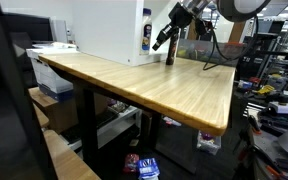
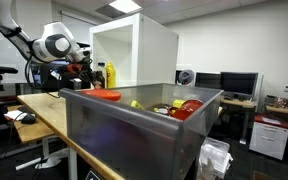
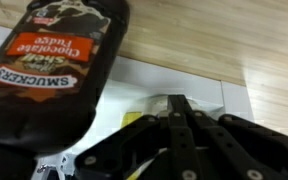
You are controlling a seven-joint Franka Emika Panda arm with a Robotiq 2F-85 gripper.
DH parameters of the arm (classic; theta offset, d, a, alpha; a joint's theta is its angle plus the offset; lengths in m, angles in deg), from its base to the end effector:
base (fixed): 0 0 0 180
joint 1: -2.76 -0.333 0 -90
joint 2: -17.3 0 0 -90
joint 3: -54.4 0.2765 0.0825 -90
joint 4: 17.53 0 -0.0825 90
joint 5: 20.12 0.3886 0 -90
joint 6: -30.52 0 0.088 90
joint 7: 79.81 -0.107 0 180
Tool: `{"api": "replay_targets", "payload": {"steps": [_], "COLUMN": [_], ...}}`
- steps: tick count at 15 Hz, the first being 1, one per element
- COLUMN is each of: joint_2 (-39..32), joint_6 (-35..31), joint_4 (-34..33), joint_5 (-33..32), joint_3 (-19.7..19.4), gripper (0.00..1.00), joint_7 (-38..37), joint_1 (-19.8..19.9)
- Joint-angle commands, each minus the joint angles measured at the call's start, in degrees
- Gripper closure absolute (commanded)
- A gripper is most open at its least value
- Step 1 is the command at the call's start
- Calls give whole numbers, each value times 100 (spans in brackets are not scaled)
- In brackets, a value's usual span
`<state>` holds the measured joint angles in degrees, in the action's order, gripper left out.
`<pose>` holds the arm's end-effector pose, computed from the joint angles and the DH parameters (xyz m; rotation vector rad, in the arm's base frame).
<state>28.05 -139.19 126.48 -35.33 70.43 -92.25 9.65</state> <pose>0.4930 0.0970 0.3738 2.9116 0.2931 0.9696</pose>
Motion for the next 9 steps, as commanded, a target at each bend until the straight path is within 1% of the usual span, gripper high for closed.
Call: {"api": "replay_targets", "payload": {"steps": [1,9], "joint_2": [-178,-330], "joint_6": [-131,-187], "joint_4": [-97,-202], "joint_5": [-394,-1062], "joint_3": [229,445], "gripper": [100,100], "joint_7": [-393,-899], "joint_1": [234,501]}}
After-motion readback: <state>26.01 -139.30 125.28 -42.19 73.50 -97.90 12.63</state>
